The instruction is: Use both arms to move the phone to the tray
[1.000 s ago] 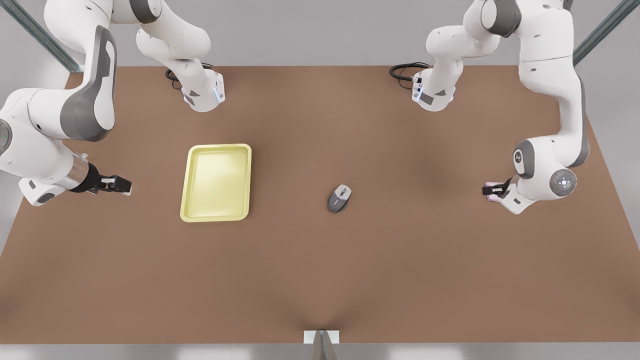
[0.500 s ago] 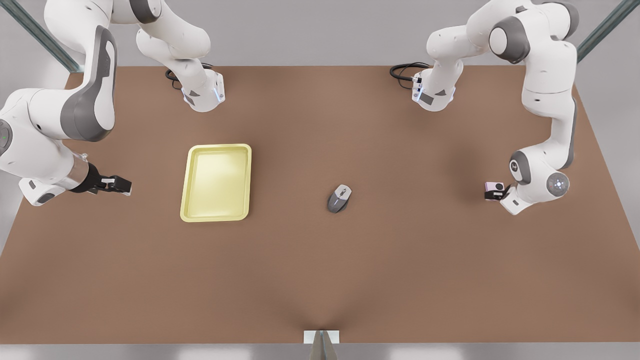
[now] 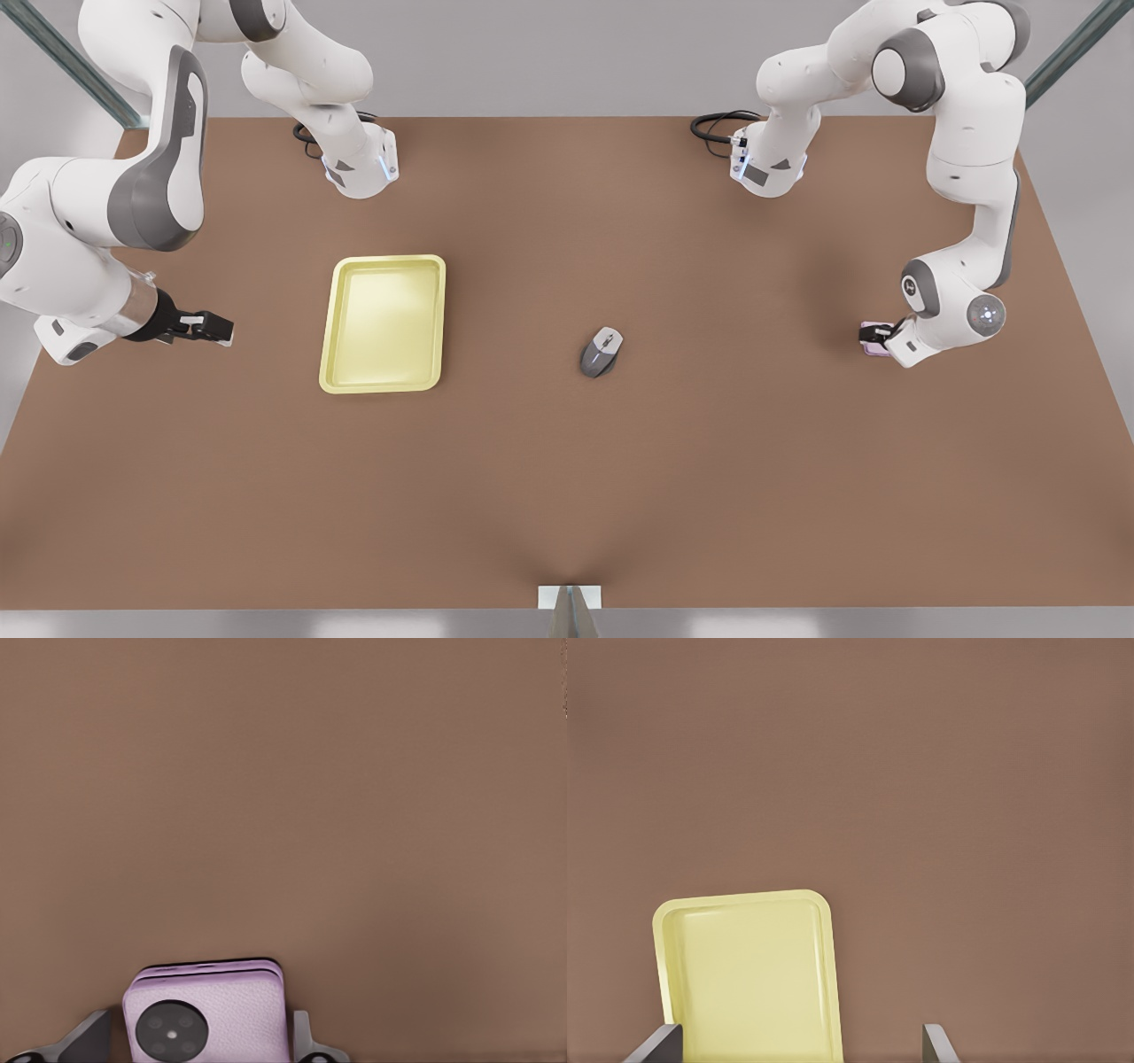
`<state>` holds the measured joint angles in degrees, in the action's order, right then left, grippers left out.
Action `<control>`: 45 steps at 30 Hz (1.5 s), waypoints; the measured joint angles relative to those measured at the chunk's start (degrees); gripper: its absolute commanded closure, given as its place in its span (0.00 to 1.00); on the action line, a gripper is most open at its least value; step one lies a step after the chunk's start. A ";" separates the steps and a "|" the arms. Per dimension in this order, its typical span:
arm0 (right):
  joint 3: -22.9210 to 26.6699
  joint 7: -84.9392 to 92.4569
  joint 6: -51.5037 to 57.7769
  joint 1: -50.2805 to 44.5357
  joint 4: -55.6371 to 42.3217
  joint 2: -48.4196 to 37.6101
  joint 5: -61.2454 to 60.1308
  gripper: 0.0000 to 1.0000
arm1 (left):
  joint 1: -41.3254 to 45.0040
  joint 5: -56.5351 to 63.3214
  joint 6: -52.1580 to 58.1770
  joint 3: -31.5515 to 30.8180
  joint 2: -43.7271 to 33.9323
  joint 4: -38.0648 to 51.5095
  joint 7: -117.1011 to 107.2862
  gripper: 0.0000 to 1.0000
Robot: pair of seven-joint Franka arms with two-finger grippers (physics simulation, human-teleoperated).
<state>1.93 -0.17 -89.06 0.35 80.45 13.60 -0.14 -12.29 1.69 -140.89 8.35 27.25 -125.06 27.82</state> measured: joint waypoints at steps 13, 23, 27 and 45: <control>0.00 0.13 0.00 0.00 0.00 0.00 0.00 0.00 | 0.02 -0.52 0.22 -0.05 -0.24 -0.24 -1.10 0.00; 0.00 0.25 0.00 0.09 0.00 0.13 0.00 0.00 | 0.01 -0.60 0.28 -0.09 -0.16 -0.21 -5.77 0.00; 0.00 0.29 0.00 0.09 0.00 0.17 0.00 0.00 | 0.01 -0.49 0.34 -0.09 -0.11 -0.21 -7.25 0.21; -0.67 0.26 1.28 0.00 -4.84 1.96 3.91 0.00 | 26.57 -4.09 10.36 -9.47 2.34 22.57 -21.93 0.21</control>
<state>1.26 0.08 -87.77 0.35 75.61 15.56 3.77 14.28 -2.40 -130.53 -1.13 29.59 -102.49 5.89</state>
